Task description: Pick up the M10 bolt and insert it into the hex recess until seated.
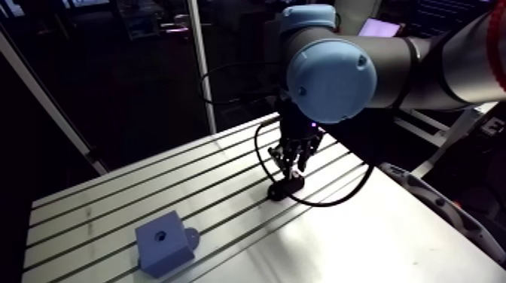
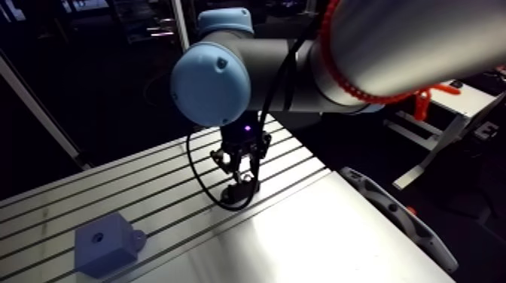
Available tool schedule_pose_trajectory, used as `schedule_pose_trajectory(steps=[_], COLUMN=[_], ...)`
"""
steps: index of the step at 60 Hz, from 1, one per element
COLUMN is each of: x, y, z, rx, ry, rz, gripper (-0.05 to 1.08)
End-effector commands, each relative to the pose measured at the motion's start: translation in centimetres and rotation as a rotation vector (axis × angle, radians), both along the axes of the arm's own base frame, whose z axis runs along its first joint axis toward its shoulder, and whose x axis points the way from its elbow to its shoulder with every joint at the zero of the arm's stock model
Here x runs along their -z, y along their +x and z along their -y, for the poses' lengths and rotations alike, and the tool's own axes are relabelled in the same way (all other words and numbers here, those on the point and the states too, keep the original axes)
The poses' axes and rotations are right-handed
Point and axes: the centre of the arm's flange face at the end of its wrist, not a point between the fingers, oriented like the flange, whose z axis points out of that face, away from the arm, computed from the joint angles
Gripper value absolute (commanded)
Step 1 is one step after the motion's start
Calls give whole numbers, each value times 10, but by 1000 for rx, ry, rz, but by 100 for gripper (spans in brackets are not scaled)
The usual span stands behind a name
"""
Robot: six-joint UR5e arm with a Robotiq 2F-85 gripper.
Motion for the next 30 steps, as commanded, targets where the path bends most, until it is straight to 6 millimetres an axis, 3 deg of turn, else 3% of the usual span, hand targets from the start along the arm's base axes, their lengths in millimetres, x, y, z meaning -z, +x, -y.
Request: schedule_pose_trajectory(steps=[1, 30], x=[3, 4], y=[-1, -2], z=[0, -1], rx=[0, 0], ry=[-2, -4], rz=[4, 6], gripper=[55, 60])
